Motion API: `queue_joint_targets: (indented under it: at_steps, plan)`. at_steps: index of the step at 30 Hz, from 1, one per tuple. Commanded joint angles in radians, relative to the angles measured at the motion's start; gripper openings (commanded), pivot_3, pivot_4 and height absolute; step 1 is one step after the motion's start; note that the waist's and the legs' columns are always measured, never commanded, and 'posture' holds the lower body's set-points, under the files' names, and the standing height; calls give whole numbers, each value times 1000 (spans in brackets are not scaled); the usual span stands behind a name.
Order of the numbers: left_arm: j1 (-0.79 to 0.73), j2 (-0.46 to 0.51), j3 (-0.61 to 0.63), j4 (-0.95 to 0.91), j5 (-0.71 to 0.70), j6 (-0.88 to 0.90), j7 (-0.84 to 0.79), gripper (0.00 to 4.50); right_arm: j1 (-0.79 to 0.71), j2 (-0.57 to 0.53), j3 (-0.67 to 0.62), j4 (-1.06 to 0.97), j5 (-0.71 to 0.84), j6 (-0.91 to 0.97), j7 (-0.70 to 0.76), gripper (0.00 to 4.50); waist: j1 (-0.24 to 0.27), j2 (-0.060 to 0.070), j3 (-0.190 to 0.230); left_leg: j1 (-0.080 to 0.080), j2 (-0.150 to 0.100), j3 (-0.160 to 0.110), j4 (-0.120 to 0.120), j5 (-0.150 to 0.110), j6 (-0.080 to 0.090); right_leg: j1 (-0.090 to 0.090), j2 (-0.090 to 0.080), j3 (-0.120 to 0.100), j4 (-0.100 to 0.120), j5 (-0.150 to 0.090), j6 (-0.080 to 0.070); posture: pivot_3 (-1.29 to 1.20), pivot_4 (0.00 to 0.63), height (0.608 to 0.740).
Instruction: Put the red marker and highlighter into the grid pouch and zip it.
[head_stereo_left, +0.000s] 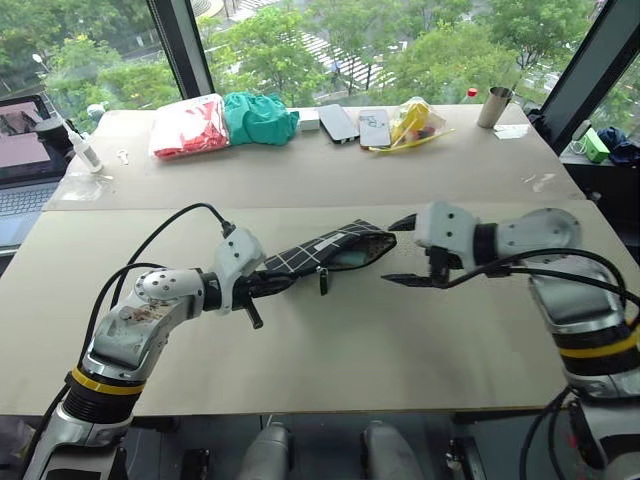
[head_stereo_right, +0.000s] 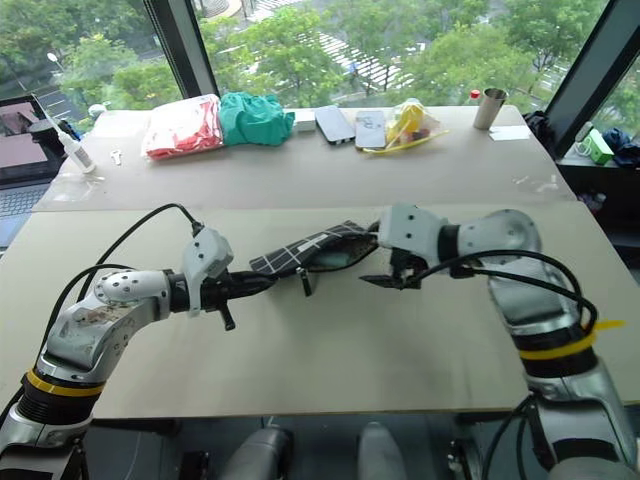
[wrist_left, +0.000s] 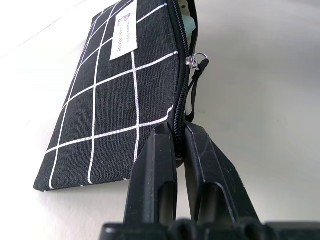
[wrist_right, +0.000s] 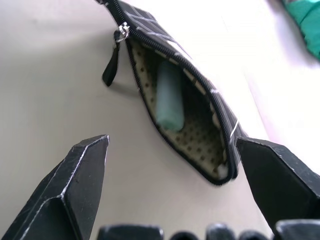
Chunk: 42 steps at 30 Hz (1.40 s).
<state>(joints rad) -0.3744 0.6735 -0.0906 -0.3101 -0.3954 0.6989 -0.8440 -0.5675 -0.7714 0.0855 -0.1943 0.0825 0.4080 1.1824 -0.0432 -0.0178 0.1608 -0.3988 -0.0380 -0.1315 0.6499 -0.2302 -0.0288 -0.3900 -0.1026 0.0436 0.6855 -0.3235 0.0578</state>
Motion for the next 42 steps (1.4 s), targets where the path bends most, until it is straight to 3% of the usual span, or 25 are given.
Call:
queue_joint_targets:
  at_steps: [1, 5, 11, 20, 33, 36, 42]
  plan:
    - [-5, 7, 20, -29, -12, -8, -4, 0, 70, 15, -95, -119, 131, 175, -50, 4471, 1, 0, 0, 0, 0, 0, 0, 0, 0, 0, 0, 0, 0, 0, 0, 0, 150, 740]
    - [-6, 10, 22, -27, -13, -6, -5, 0, 203, 136, -96, -316, 294, 414, -172, 4471, 0, 0, 0, -1, 0, 0, 0, 0, 0, 0, 0, 0, 0, 0, 0, 0, 150, 740]
    - [-12, 8, 14, -27, -13, -3, -8, 0, 200, 282, -19, -228, 259, 512, -376, 4471, 2, 0, 0, 0, 0, 0, 1, 0, 0, 0, 0, 0, 1, 0, 0, 0, 150, 740]
    - [-19, 5, 11, -23, -11, -4, -10, 0, 121, 376, 102, -102, 248, 529, -459, 4471, -3, 0, 0, 0, 0, -1, 0, 0, 0, -1, 0, 0, 1, 0, 0, 0, 150, 740]
    - [-13, 4, 12, -26, -11, -6, -9, 0, -34, 555, 102, 21, 298, 560, -531, 4471, -4, 0, 0, 0, 0, -1, 0, 0, 0, -1, 1, 0, 2, 0, 0, 0, 150, 740]
    - [-12, 6, 13, -27, -10, -7, -8, 0, -12, 524, 127, -13, 301, 553, -511, 3861, -2, 0, 0, 0, 0, -2, 0, 0, 0, -1, 1, 0, 3, 0, 0, 0, 150, 740]
    - [-10, 6, 14, -32, -12, -4, -7, 0, -11, 486, 112, -11, 311, 536, -509, 1810, -3, 0, 0, 0, 0, -2, 0, 0, 0, -2, 0, 0, 3, 0, 0, 0, 150, 740]
